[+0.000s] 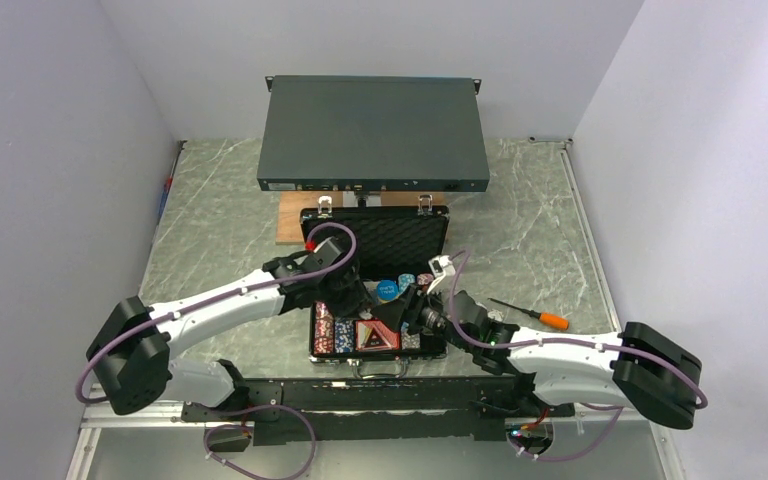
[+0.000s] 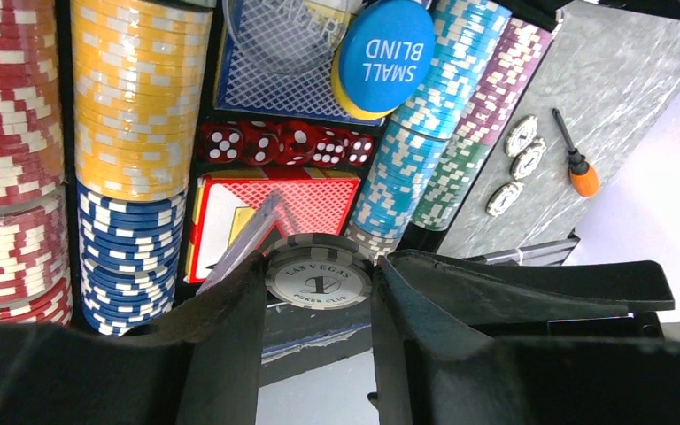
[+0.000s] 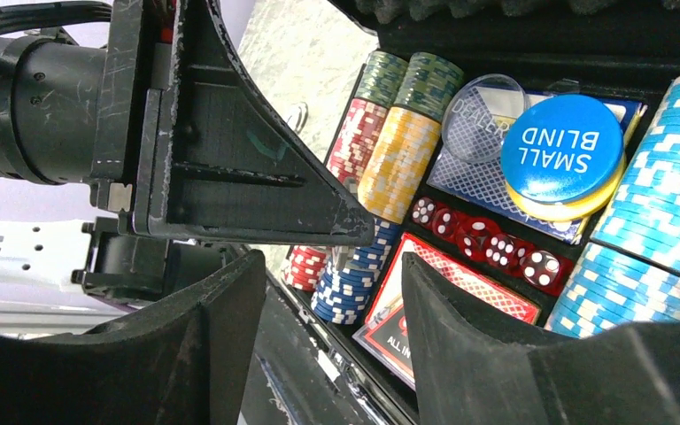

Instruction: Pack up texas hold em set

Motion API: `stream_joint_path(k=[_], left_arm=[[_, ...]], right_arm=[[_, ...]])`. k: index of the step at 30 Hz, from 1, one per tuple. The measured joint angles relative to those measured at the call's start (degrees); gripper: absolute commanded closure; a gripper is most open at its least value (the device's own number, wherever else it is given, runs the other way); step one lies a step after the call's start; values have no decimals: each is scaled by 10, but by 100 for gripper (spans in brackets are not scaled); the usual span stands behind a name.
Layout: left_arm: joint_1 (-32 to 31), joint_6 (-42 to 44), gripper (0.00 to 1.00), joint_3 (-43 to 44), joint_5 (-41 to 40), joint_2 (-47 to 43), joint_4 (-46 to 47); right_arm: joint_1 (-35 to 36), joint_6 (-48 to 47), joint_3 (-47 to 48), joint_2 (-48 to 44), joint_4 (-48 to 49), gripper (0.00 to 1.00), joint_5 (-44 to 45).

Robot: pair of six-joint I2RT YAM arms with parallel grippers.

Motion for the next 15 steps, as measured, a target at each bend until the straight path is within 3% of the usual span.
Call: stream_joint_path(k=[12, 15], left_arm=[[-10, -5, 100, -30, 14, -44, 30], [-13, -14, 100, -37, 21, -48, 44]], right_arm=[[32, -4, -4, 38, 30, 56, 24], [43, -7, -4, 42, 30, 64, 38]])
